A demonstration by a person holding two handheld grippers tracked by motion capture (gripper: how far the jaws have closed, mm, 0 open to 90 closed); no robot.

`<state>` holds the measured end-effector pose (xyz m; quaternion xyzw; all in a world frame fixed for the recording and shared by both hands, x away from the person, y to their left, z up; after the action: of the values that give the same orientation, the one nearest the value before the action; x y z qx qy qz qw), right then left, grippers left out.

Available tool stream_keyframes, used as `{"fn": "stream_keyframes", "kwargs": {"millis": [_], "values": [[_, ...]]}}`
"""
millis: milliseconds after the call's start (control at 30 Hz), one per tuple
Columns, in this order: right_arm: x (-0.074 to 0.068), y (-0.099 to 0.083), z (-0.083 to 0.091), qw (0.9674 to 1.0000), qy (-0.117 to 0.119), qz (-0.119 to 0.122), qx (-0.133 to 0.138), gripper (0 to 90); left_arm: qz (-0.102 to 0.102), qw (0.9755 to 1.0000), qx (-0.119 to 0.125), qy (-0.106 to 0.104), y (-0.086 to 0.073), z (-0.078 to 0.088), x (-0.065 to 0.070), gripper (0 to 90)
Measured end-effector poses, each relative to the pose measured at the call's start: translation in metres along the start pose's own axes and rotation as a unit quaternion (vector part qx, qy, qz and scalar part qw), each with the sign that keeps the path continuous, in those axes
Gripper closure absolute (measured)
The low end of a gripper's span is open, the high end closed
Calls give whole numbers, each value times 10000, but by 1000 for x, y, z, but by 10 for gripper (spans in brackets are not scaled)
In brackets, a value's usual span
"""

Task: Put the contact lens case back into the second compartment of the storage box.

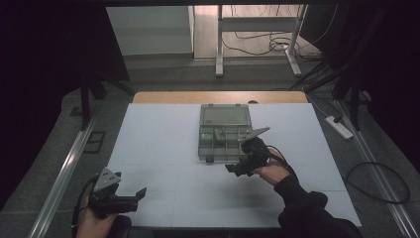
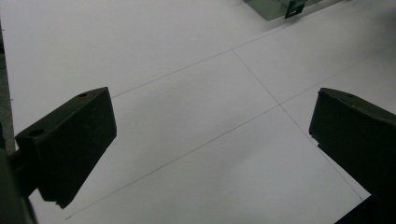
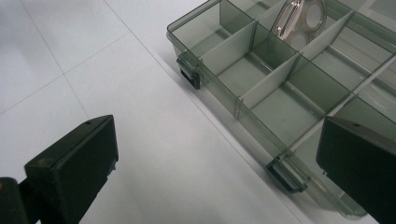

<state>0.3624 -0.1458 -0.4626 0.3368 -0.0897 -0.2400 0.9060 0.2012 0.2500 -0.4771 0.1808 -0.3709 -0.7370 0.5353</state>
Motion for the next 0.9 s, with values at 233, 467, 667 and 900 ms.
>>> {"fn": "stream_keyframes", "kwargs": {"millis": [233,467,667,900], "values": [[-1,-5,8,10000,13,0,68,0,-1,10000,-3,1,0,0,0,7],[-1,-12,14,9999,58,-54,75,0,-4,10000,-8,2,0,0,0,7],[-1,-17,18,9999,89,-46,84,0,-7,10000,-9,6,0,0,0,7],[-1,-22,27,9999,87,-81,117,0,-8,10000,-16,13,0,0,0,7]]}}
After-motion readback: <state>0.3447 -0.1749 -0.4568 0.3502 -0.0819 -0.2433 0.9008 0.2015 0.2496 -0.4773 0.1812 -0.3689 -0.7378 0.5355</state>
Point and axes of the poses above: each handheld gripper's, and its own axes: z roughly backward along the jaws, y roughly out of its top, x roughly to its right, the point moved 1 cm from there along -z, roughly forward along the jaws, and after that the axes turned 7 degrees about z, right-handed, at the moved point
